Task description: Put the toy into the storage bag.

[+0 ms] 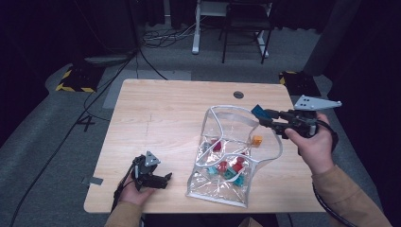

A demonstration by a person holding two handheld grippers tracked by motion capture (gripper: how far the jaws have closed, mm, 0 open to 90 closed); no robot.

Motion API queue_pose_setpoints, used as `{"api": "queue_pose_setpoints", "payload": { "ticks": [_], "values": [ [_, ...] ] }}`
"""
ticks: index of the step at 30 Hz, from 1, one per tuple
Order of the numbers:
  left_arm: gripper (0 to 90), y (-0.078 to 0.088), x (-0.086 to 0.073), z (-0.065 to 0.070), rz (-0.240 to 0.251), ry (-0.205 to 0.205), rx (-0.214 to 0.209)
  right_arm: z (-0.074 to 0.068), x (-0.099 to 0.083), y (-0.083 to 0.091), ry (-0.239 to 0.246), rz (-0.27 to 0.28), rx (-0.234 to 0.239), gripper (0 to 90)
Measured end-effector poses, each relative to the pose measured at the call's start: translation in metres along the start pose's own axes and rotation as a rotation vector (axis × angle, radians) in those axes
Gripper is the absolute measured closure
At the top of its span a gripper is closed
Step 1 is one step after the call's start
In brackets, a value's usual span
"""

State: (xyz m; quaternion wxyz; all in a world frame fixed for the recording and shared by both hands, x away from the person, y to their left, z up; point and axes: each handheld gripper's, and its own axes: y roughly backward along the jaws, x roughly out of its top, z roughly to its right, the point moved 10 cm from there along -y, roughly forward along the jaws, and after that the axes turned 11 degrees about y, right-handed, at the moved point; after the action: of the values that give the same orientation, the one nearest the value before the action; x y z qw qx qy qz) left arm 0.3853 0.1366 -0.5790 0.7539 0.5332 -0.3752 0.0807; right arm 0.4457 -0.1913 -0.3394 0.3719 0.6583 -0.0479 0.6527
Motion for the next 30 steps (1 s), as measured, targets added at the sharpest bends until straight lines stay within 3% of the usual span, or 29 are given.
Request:
{"api": "queue_pose_setpoints", "payload": {
  "ticks": [6,13,14,16,19,25,30],
  "values": [
    [5.8,0.0,0.0,0.0,0.0,-0.001,-0.001,-0.023,-0.005,-0.032,0.0,-0.032,0.072,59.4],
    [5.8,0.0,0.0,0.0,0.001,-0.001,-0.003,-0.037,-0.015,-0.051,0.003,-0.134,0.116,59.2],
    [5.8,0.0,0.0,0.0,0.0,-0.002,-0.003,-0.037,-0.017,-0.052,0.005,-0.148,0.114,58.3],
    [5.8,0.0,0.0,0.0,0.001,-0.001,-0.003,-0.036,-0.019,-0.053,0.001,-0.174,0.102,47.6],
    [5.8,0.0,0.0,0.0,0.0,-0.002,-0.003,-0.036,-0.016,-0.051,-0.013,-0.151,0.092,37.3],
    [5.8,0.0,0.0,0.0,0.0,0.0,-0.004,-0.029,-0.007,-0.037,-0.016,-0.1,0.073,35.3],
    [5.8,0.0,0.0,0.0,0.001,-0.001,-0.003,-0.011,0.002,-0.017,-0.016,-0.052,0.019,34.6]
  ]
}}
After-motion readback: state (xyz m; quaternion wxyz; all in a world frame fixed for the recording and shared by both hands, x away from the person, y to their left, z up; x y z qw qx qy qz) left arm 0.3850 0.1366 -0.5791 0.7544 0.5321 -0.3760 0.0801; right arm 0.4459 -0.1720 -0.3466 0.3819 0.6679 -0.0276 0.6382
